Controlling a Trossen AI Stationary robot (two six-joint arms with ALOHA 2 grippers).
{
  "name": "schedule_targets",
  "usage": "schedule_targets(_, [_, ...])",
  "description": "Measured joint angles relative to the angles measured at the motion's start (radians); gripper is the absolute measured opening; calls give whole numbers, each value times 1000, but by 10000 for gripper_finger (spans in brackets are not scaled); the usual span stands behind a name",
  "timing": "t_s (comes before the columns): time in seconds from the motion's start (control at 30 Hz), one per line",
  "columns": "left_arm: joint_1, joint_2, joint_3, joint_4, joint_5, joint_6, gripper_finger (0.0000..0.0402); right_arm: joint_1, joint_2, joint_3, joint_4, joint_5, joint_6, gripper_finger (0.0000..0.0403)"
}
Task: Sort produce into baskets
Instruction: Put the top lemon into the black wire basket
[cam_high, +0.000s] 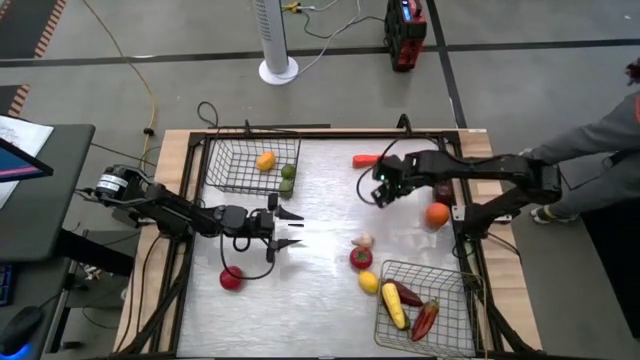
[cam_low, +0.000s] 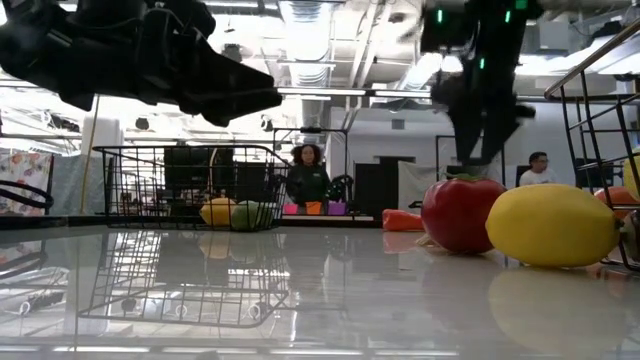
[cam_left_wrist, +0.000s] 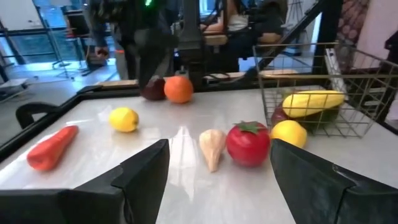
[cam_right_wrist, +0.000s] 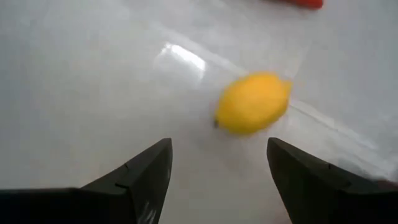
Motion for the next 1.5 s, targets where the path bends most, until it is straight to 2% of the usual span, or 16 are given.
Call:
schedule_targets(0.13, [1,0,0,0,-10,0,264,-85,19,-95,134,2,-16,291])
schedule_targets(0.27, [1,0,0,-12,-13,2,264,-115,35,-135,201,78,-50,291])
schedule_targets(0.47, [2,1,0,-28,-12,3,264,-97,33,-137,209,207,22,291])
schedule_targets(0.67, [2,1,0,-32,3,-5,264,-91,49,-230,359,215,61,291])
schedule_targets(0.83, [2,1,0,-35,28,-19,264,-57,38,-324,415,273,136,291])
schedule_targets(1.0, [2,1,0,-30,22,-21,264,-38,38,-379,507,279,160,291])
schedule_targets(1.33, [2,1,0,-30,22,-27,264,8,37,-403,524,245,175,291])
schedule_targets(1.5, [2,1,0,-29,22,-27,264,19,38,-404,531,243,103,296])
